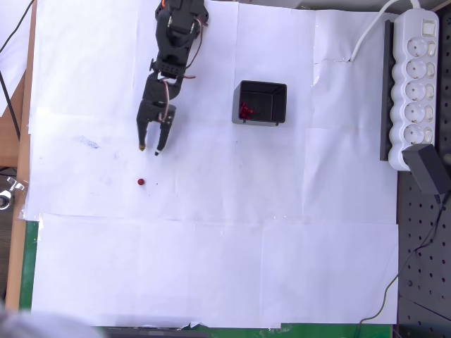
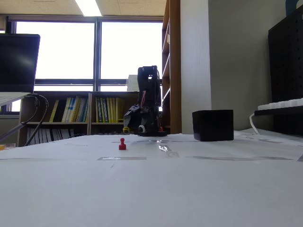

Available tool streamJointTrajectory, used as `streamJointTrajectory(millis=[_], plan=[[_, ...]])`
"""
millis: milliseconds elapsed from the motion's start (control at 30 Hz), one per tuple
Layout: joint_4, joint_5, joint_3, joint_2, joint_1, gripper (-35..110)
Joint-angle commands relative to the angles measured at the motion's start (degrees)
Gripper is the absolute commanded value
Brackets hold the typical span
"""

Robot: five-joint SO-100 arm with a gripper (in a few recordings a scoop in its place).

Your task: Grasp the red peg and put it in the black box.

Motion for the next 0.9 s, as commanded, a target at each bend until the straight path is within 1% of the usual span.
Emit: streamJointTrajectory(millis=[0, 100, 233, 267, 467, 533, 867], plan=[[-1.5, -1.8, 5.1, 1.1, 1.0, 19], [-1.5, -2.4, 6.6, 2.9, 1.1, 25], [-1.4, -2.4, 9.2, 5.5, 0.4, 25], [-1.4, -2.5, 10.0, 6.3, 0.4, 28], [-1.4, -1.6, 15.7, 9.7, 0.5, 30], [0.9, -1.1, 17.2, 10.1, 0.4, 30], [0.9, -1.1, 23.6, 15.1, 1.1, 30]])
